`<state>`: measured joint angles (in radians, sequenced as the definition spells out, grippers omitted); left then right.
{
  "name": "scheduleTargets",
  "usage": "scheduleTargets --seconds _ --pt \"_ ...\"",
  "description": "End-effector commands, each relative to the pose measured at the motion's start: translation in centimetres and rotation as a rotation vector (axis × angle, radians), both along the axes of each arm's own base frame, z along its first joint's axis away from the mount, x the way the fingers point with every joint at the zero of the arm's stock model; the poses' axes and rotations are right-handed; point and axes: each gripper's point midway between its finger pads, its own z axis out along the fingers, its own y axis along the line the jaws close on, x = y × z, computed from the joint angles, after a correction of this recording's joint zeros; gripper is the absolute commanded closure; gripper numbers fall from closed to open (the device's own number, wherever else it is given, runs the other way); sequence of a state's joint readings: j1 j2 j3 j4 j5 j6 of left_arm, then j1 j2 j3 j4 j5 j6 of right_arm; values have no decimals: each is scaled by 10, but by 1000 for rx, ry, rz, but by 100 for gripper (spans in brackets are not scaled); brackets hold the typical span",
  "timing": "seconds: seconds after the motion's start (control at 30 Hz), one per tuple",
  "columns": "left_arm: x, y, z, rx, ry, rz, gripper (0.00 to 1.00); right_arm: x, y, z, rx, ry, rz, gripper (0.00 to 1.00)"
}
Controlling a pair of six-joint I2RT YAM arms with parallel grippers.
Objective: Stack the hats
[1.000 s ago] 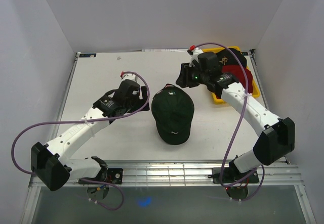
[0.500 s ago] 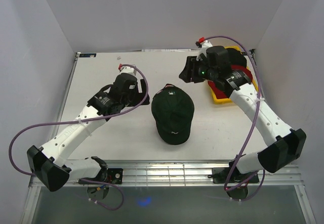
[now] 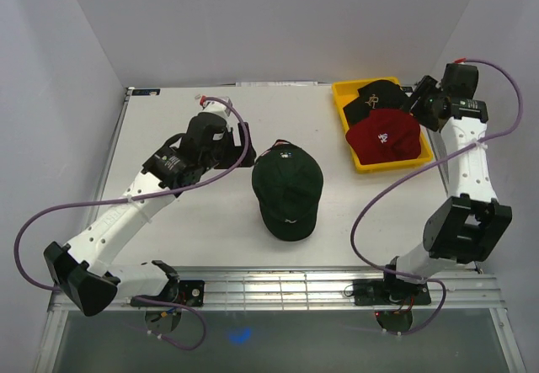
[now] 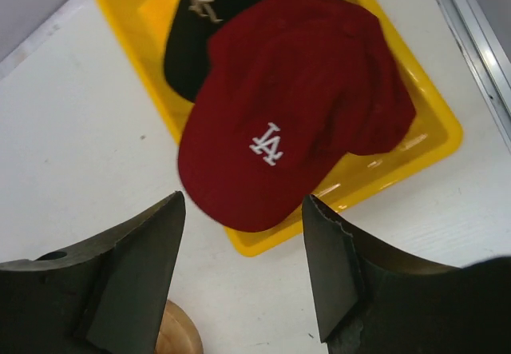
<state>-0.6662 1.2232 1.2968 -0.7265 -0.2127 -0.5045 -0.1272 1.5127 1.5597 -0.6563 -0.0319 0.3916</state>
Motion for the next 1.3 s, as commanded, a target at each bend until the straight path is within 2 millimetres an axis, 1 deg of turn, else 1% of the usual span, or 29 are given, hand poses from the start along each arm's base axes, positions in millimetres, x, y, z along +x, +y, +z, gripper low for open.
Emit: scheduleTargets --seconds 0.0,0.03,0.07,0.1,0.13,0.17,0.2,0.23,0.3,0.33,0.4,0.47,0.5,0.6,0.67,0.7,0.77,0.83,0.87,0.9,0.93,0.97,1.07,1.17,1.2,1.27 --pt "-3 -12 1 -38 -15 -58 4 16 -31 -16 47 56 -128 33" --pt "-4 -13 0 -43 -13 -65 4 23 -44 -32 62 94 -165 33" --pt "-5 -14 -1 -46 -12 -67 4 28 -49 -36 81 102 -189 33" --pt "-5 -13 -3 -44 -11 -68 4 35 -61 -33 60 90 -231 33" --pt "-6 -13 -2 -48 -14 -68 4 42 -68 -48 62 121 -252 32" --pt "-6 -13 -2 -50 -14 -71 4 46 -73 -54 60 132 -268 33" --pt "-7 -14 -1 -56 -15 -74 4 51 -80 -52 54 128 -289 33" --pt "-8 -14 -1 -59 -17 -77 4 58 -83 -64 56 148 -295 32" --pt "-11 -14 3 -72 -21 -86 4 66 -93 -70 55 148 -317 32" --pt "-11 -15 3 -73 -20 -89 4 74 -96 -75 56 152 -319 31" --pt "-13 -14 4 -76 -24 -91 4 83 -98 -81 81 156 -306 30" --pt "-13 -12 4 -68 -26 -91 4 93 -98 -94 102 173 -304 30" --pt "-12 -11 3 -64 -27 -89 4 97 -97 -106 115 195 -300 30" --pt "-12 -11 3 -54 -26 -90 4 103 -96 -116 132 201 -297 30" --pt "-12 -11 1 -50 -24 -92 4 106 -97 -126 141 210 -305 30" --pt "-11 -11 1 -47 -25 -90 4 108 -91 -128 171 212 -283 31" --pt "-12 -10 0 -43 -22 -87 4 110 -89 -134 188 214 -280 34" --pt "-11 -10 -1 -39 -22 -86 4 111 -87 -134 200 202 -275 36" --pt "-11 -9 -1 -39 -21 -84 4 113 -86 -132 203 191 -273 42" --pt "-11 -9 -2 -35 -19 -83 4 112 -85 -132 210 188 -269 46" --pt "-11 -9 -3 -35 -18 -82 4 113 -84 -131 212 185 -265 51" --pt "-11 -9 -4 -36 -16 -81 4 113 -84 -130 210 182 -265 64" --pt "-11 -10 -6 -34 -8 -83 4 111 -84 -122 205 163 -261 78" --pt "-11 -10 -7 -32 -6 -83 4 110 -82 -106 203 130 -251 84" --pt "-10 -10 -7 -27 -5 -81 4 110 -81 -95 208 107 -242 85" --pt "-10 -9 -7 -25 -5 -77 4 109 -77 -83 215 84 -225 85"
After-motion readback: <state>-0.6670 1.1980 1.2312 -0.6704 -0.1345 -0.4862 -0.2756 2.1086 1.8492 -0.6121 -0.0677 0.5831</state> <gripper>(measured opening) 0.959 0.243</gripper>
